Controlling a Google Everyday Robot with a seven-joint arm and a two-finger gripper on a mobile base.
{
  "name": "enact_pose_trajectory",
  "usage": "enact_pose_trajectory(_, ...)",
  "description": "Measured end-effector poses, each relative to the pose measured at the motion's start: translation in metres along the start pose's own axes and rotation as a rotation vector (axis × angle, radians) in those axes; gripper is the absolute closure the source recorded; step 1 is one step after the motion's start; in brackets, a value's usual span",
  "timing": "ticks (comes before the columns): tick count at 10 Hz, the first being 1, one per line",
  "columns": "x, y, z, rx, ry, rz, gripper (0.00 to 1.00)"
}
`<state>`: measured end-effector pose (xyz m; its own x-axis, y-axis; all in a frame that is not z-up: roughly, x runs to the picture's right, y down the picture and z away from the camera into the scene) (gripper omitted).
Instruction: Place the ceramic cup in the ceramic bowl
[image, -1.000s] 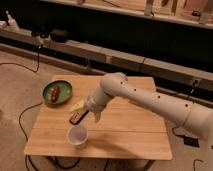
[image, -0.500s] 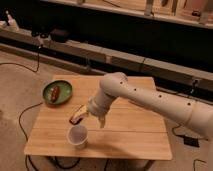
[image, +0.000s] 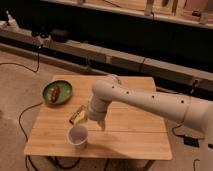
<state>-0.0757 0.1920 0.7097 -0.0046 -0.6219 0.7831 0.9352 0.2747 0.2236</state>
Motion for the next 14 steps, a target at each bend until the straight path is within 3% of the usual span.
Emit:
enact_pose_trajectory(5,-0.009,-0.001,0.028,0.007,-0.026,-0.003,0.20)
enact_pose_trajectory(10,-0.018,0.001,0.027,0.010,-0.020,-0.003,0.20)
enact_pose_trajectory(14,-0.022,0.007,0.041,0.030,-0.042,0.013,0.21)
